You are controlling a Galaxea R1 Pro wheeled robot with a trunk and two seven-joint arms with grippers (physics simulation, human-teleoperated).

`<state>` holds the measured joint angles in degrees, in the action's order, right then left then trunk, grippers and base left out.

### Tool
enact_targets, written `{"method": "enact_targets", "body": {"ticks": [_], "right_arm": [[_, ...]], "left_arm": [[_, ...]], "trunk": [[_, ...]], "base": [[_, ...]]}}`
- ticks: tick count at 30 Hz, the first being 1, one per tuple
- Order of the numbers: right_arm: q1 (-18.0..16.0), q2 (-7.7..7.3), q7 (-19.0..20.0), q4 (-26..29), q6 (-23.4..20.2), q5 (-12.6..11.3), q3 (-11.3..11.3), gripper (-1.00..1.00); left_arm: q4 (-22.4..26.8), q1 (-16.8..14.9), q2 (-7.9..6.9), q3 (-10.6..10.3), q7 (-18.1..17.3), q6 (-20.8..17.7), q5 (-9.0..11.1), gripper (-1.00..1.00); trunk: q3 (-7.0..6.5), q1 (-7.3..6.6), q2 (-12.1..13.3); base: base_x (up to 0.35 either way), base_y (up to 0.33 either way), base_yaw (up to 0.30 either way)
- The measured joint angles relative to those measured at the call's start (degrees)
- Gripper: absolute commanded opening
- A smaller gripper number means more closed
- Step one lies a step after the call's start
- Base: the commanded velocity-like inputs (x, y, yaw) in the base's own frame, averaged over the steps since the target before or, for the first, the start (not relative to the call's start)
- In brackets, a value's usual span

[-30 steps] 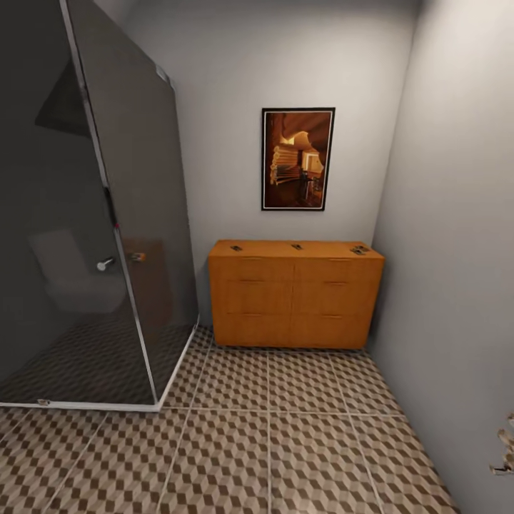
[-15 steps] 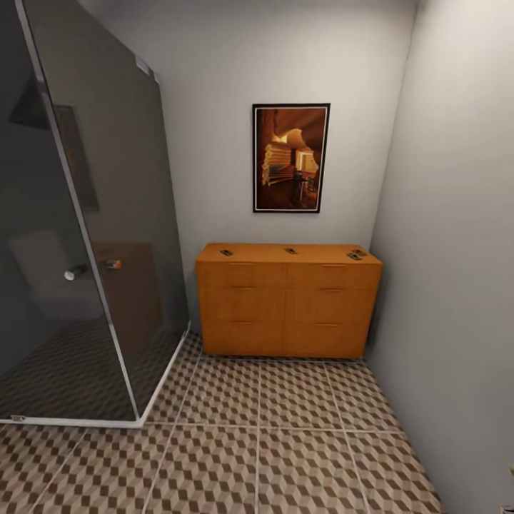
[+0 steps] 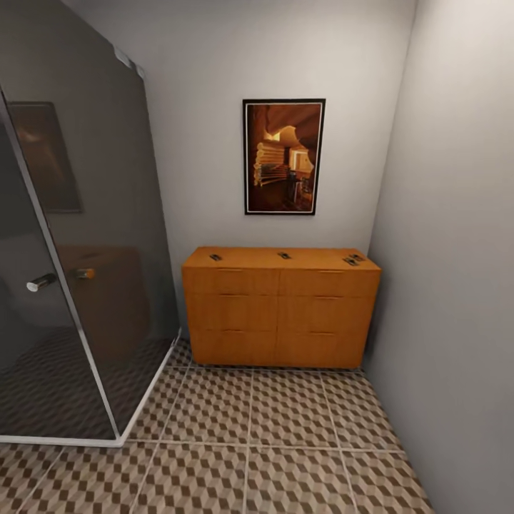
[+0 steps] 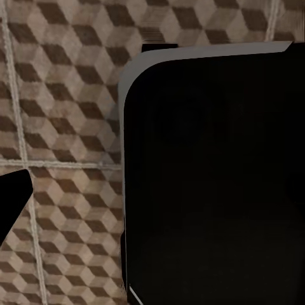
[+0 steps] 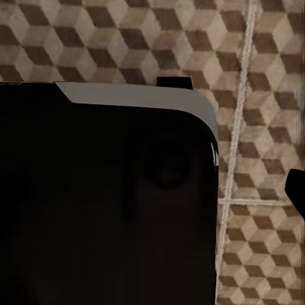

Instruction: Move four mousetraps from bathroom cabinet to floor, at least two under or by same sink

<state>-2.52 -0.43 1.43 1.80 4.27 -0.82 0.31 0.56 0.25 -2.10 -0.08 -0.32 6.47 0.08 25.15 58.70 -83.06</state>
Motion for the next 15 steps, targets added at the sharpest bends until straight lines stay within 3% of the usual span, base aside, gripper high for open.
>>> {"method": "enact_targets", "body": {"ticks": [15], "right_arm": [[0.0,0.09,0.0,0.1,1.2,-0.1,0.0,1.00]], "left_arm": [[0.0,0.0,0.00,0.0,0.0,0.0,0.0,1.00]], "trunk": [[0.00,0.00,0.0]], "base": [[0.232,-0.122,0.000]]}}
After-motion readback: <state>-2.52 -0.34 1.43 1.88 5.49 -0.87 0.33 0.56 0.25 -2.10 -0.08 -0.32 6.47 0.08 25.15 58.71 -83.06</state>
